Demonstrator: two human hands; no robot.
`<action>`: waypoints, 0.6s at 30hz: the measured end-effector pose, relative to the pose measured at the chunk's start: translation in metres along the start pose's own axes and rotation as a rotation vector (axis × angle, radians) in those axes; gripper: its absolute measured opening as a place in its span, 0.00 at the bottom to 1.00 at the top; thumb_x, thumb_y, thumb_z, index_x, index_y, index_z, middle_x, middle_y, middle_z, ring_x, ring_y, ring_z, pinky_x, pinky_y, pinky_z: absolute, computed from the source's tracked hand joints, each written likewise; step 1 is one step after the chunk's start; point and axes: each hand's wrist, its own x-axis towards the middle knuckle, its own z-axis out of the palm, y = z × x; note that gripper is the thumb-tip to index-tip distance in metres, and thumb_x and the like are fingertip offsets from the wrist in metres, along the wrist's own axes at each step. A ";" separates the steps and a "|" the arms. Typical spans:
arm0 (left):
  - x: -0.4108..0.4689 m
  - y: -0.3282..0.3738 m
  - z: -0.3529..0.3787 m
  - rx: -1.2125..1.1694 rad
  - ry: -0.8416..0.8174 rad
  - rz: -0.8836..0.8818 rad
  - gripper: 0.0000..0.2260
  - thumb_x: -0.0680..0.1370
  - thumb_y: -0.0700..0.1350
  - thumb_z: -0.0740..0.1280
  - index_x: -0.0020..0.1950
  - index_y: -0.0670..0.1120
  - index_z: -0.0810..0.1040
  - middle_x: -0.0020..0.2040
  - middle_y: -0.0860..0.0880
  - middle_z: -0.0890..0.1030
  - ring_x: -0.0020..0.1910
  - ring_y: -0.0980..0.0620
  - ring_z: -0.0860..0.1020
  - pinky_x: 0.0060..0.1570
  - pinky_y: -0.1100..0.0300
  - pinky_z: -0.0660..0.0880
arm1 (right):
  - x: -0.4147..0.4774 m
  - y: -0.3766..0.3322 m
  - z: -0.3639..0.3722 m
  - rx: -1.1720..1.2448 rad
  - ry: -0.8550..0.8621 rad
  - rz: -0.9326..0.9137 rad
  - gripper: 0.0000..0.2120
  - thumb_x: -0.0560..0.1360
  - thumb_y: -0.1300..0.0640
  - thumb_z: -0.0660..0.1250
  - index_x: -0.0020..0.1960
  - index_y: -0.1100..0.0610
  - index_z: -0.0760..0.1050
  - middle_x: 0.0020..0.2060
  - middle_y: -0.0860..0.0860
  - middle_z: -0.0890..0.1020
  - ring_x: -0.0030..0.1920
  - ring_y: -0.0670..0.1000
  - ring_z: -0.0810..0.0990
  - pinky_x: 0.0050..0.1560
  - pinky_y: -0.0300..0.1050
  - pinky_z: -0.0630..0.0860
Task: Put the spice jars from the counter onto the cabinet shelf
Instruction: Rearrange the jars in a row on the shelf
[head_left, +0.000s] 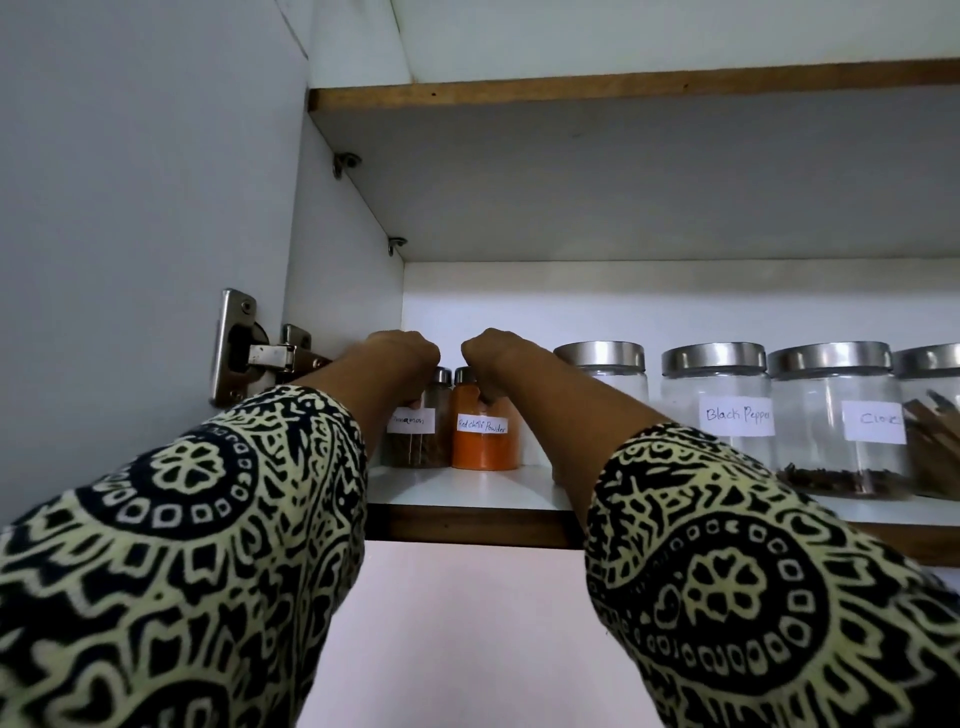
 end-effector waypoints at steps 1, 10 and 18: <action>-0.004 0.002 -0.003 0.010 -0.006 -0.011 0.20 0.72 0.48 0.73 0.62 0.43 0.75 0.55 0.45 0.79 0.54 0.46 0.78 0.53 0.54 0.76 | -0.004 -0.001 -0.002 -0.006 0.001 0.000 0.16 0.73 0.64 0.66 0.61 0.64 0.73 0.58 0.60 0.76 0.54 0.58 0.76 0.51 0.47 0.72; -0.058 0.029 -0.065 -0.212 0.266 0.050 0.22 0.76 0.46 0.67 0.69 0.45 0.70 0.64 0.44 0.76 0.61 0.45 0.75 0.57 0.54 0.73 | -0.078 0.031 -0.068 0.021 0.292 0.022 0.22 0.72 0.61 0.71 0.64 0.61 0.71 0.61 0.59 0.76 0.60 0.59 0.76 0.57 0.50 0.74; -0.098 0.089 -0.108 -0.455 0.352 0.374 0.24 0.77 0.52 0.66 0.71 0.48 0.68 0.68 0.47 0.74 0.64 0.47 0.74 0.61 0.55 0.70 | -0.164 0.123 -0.079 0.219 0.148 0.108 0.26 0.70 0.54 0.73 0.66 0.55 0.72 0.63 0.53 0.77 0.61 0.53 0.76 0.62 0.47 0.73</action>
